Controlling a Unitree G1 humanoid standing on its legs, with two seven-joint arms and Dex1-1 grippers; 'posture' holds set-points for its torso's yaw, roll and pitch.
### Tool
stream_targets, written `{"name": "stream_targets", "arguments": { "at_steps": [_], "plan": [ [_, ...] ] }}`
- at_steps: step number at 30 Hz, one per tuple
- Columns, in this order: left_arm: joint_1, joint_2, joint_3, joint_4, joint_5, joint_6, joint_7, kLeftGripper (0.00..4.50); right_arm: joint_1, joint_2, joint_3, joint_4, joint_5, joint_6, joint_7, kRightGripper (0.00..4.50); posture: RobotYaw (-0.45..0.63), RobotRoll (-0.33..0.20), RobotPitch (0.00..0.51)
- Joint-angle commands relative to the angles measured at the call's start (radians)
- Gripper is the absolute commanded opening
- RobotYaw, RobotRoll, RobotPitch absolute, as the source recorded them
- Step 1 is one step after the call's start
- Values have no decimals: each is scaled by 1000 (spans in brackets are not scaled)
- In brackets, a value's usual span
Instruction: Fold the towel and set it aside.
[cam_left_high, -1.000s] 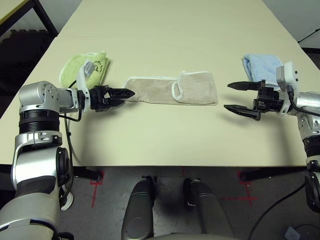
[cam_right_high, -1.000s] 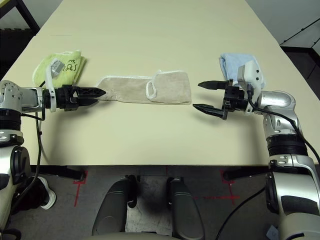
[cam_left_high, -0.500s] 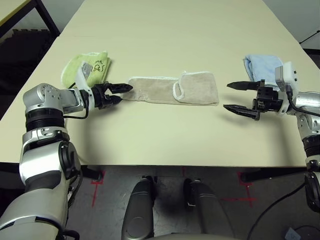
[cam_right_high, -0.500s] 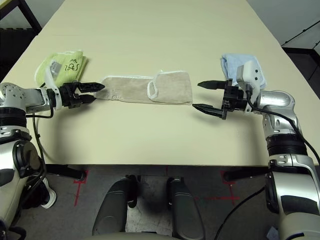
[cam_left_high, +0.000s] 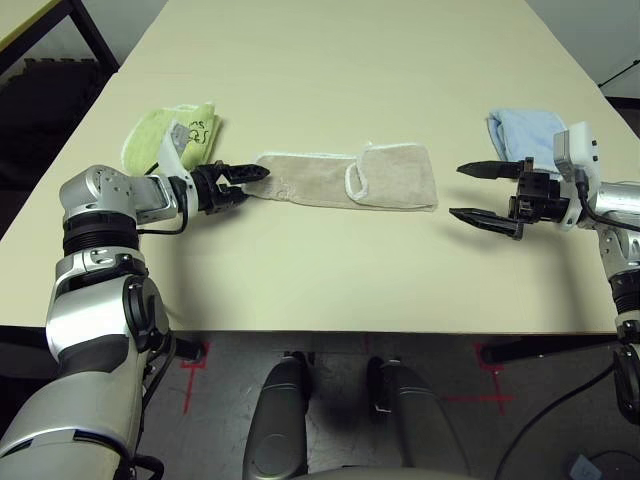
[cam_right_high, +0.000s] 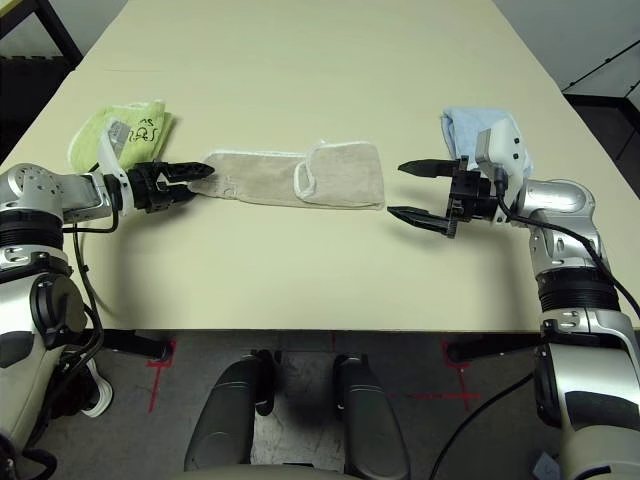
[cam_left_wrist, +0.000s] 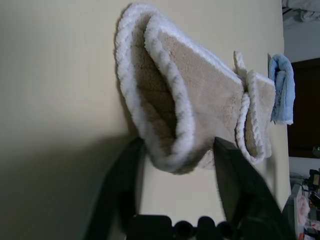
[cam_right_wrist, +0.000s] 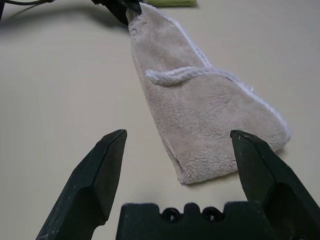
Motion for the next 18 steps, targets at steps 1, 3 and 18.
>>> {"name": "stream_targets", "arguments": {
  "at_steps": [1,3,18],
  "plan": [
    [-5,7,-4,30,9,-8,16,1213,17,-12,12,-12,-4,-11,0,4500,67,0,181],
    [-6,12,0,33,8,-13,19,399,16,-11,13,-10,-5,-12,-1,4500,70,0,180],
    [64,207,-256,-76,61,-18,-220,26,-14,-1,27,40,-10,-32,-10,4500,103,0,174]
  ]
}}
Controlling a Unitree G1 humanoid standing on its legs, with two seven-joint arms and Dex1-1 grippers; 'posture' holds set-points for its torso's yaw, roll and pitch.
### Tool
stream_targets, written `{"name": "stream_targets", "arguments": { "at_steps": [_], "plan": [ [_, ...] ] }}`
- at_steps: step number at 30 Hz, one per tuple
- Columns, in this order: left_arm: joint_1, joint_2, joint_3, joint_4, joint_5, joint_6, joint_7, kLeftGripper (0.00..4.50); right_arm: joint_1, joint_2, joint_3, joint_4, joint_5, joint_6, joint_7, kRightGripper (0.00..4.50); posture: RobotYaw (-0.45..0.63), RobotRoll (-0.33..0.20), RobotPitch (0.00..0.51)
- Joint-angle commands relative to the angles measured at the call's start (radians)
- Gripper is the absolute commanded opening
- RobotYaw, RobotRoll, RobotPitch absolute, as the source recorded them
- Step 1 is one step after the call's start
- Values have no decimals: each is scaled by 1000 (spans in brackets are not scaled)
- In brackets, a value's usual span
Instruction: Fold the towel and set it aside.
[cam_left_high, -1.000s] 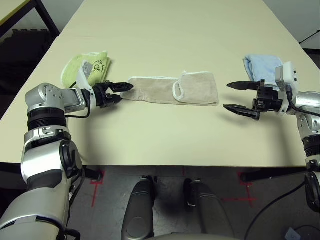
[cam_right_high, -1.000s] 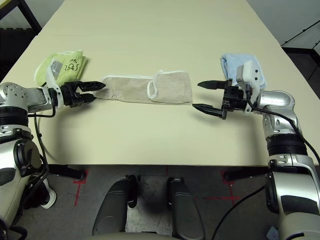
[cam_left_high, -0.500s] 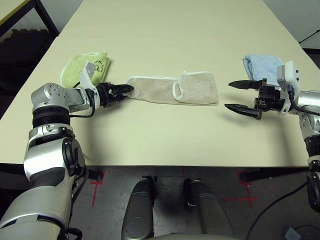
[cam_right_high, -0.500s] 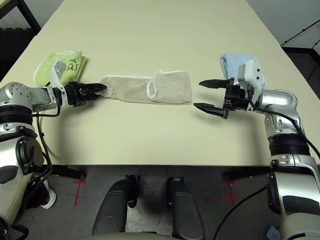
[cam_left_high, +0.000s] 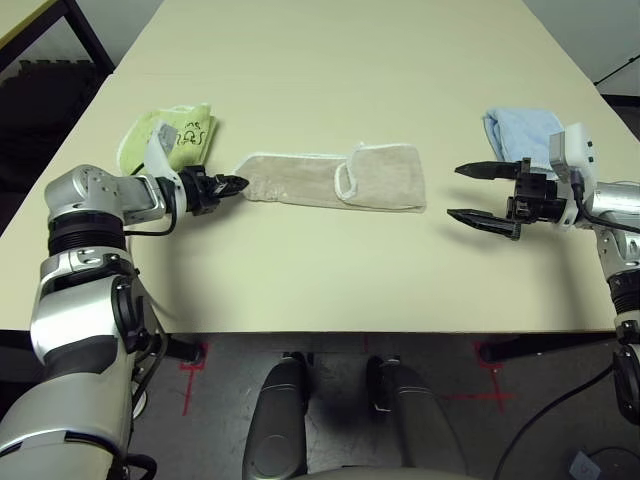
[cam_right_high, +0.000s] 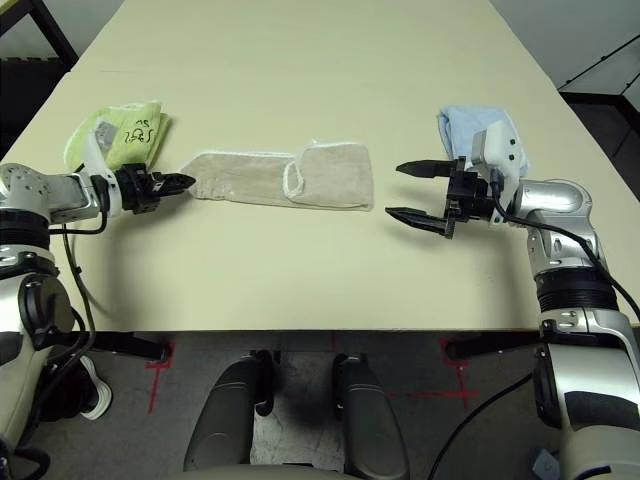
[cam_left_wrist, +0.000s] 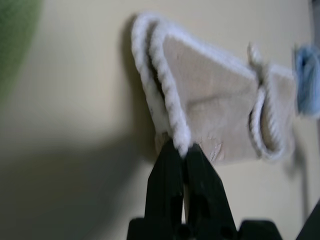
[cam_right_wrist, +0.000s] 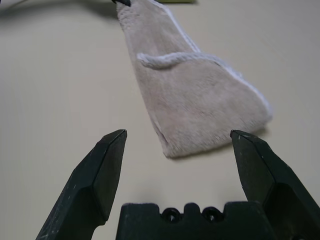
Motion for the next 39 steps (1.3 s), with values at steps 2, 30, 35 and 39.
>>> {"name": "stream_targets", "arguments": {
  "at_steps": [2,30,35,39],
  "plan": [
    [21,68,-122,-16,59,-49,-118,26,-7,0,10,23,-7,-16,0,4500,106,0,173],
    [-206,-169,-311,-506,-59,-6,-354,26,-47,5,4,163,-40,-87,-19,4500,127,0,158],
    [-252,-279,-362,-365,0,-90,-321,26,-47,12,6,160,-41,-92,-26,4500,127,0,159],
    [-289,-344,-387,-211,73,-198,-282,26,-40,15,7,147,-39,-90,-29,4500,123,0,160]
  ]
}}
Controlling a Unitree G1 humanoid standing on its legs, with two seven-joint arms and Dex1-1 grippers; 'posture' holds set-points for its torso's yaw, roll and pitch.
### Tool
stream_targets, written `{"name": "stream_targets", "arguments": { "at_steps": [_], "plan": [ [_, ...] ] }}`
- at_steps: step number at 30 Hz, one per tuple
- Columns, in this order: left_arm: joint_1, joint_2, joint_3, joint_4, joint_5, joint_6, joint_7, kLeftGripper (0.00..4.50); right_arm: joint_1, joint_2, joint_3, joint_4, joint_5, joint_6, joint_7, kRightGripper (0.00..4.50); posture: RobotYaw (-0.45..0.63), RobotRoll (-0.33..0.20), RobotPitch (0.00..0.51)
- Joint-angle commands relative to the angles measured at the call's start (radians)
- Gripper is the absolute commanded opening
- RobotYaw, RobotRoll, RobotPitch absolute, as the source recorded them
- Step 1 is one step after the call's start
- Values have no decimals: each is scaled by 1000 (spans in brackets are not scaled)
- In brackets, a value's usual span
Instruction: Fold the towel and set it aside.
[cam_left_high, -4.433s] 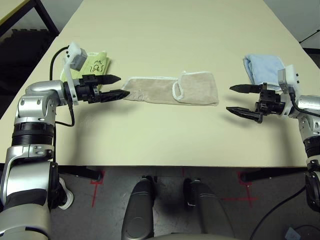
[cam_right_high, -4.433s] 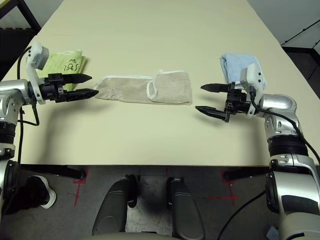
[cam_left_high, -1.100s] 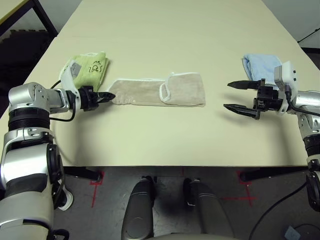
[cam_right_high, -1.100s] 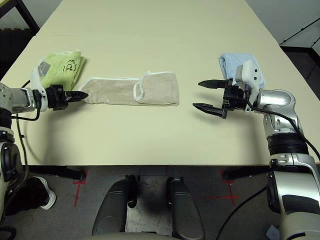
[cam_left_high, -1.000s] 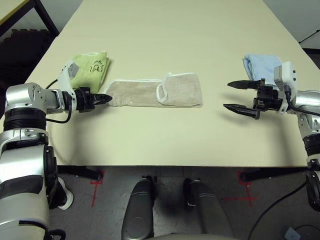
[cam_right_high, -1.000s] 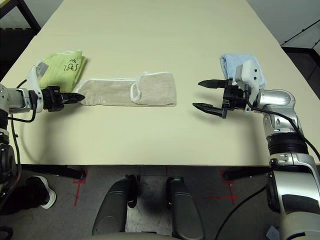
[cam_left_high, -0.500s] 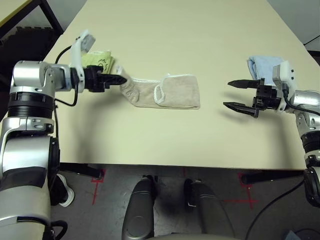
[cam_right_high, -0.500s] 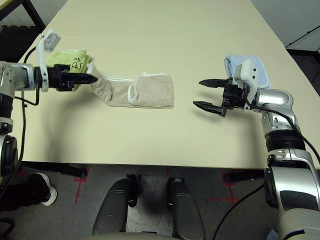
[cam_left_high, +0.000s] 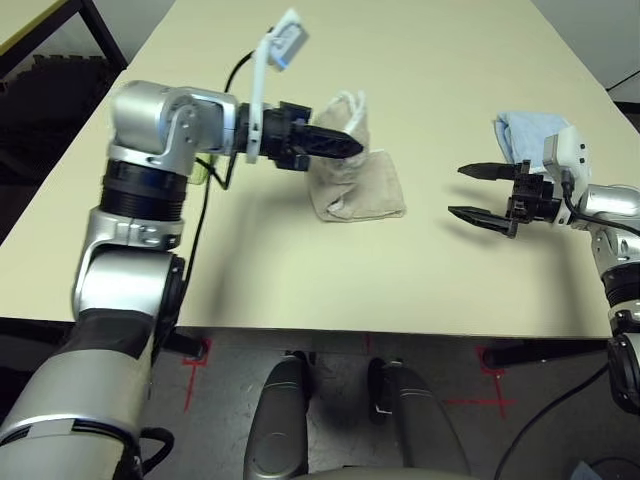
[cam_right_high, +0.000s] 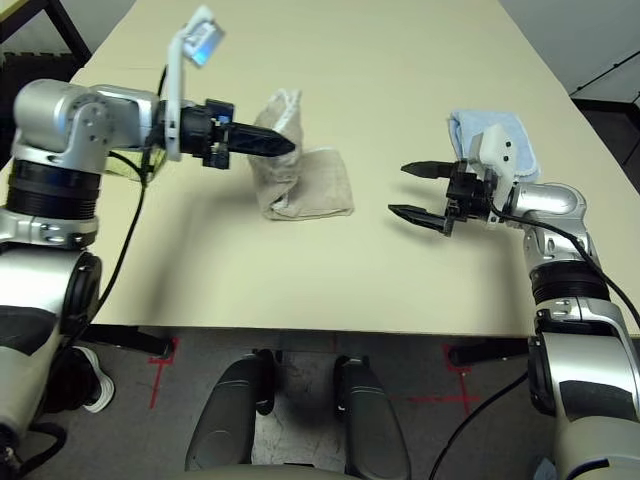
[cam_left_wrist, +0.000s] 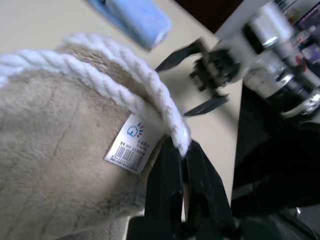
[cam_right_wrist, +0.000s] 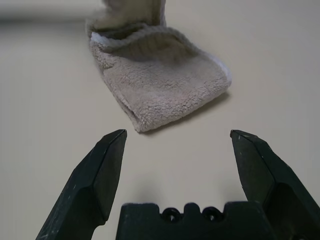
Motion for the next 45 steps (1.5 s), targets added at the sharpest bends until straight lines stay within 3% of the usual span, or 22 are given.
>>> {"name": "stream_targets", "arguments": {
  "at_steps": [1,7,17,30,33,37,43,45],
  "plan": [
    [-39,-32,-29,115,64,-85,20,26,10,-2,5,-11,-2,-6,0,4500,122,0,160],
    [-66,-84,-67,247,147,-186,0,26,20,-7,4,-21,0,-3,-1,4500,118,0,158],
    [-71,-104,-112,133,140,-117,-122,26,7,1,10,-4,-8,-11,-3,4500,126,0,154],
    [-25,-157,-121,168,180,-130,-79,26,12,1,10,-11,-8,-13,-3,4500,114,0,160],
    [-13,-173,-119,180,198,-153,-51,726,13,0,10,-15,-9,-12,-4,4500,111,0,161],
    [1,-171,-115,150,200,-171,-49,2215,12,2,12,-16,-9,-11,-4,4500,114,0,163],
    [63,-68,-89,-53,153,-164,-108,4488,-24,19,18,2,-11,-10,-2,4500,120,0,164],
    [102,-34,-45,-126,122,-195,-116,4488,-35,28,17,3,-7,-6,-2,4500,121,0,166]
  ]
}}
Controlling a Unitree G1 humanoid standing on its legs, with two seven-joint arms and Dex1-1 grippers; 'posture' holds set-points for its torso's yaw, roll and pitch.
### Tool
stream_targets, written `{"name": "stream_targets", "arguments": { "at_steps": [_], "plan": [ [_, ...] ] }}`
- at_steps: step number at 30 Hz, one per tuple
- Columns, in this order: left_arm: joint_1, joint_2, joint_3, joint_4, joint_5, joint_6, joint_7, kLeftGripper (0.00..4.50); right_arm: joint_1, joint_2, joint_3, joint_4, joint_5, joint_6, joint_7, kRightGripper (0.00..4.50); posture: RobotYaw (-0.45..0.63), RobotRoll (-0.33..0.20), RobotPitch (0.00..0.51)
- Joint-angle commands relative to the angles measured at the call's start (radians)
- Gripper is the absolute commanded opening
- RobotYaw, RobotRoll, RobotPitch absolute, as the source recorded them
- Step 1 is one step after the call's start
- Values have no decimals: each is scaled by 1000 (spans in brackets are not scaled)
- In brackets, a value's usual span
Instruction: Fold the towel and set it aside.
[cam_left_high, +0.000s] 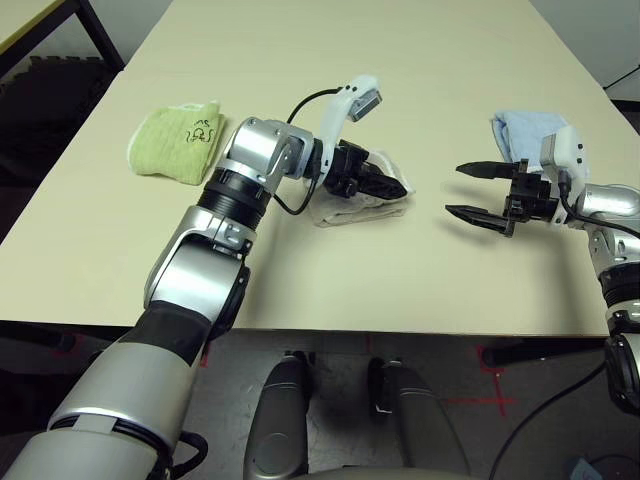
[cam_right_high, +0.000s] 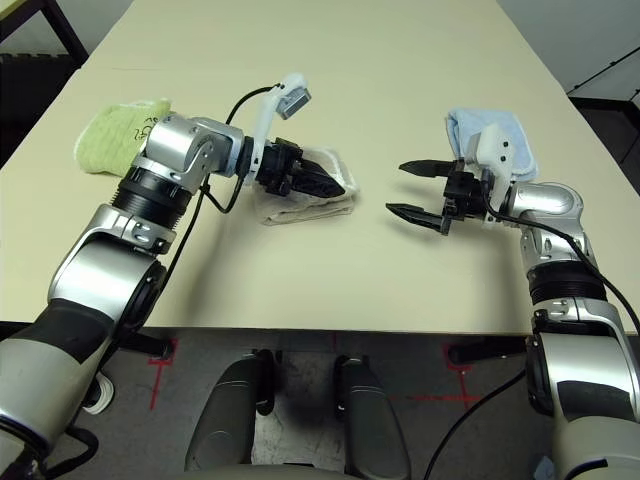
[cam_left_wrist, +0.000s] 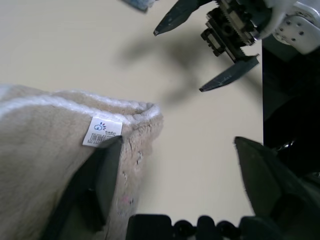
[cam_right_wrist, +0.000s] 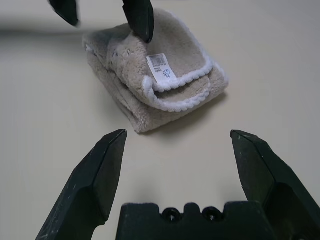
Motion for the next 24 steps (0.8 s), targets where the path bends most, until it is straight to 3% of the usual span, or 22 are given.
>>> {"name": "stream_targets", "arguments": {
  "at_steps": [1,6,11,12,15,24],
  "plan": [
    [65,60,55,-134,-44,-54,-33,4488,-17,11,10,4,2,2,4,4500,122,0,168],
    [238,169,134,-242,-57,-290,-90,4488,-55,55,-5,-4,31,49,-15,4500,129,0,170],
    [281,186,178,-103,-38,-528,-139,4488,-87,89,0,7,37,78,-15,4500,136,0,173],
    [276,184,181,-45,-26,-614,-165,4498,-95,93,3,14,34,81,-12,4323,134,0,174],
    [251,177,183,83,-2,-759,-200,4500,-110,95,11,35,23,83,-2,3508,130,0,175],
    [189,159,179,258,34,-925,-269,4500,-118,94,13,58,12,83,7,24,118,0,174]
  ]
}}
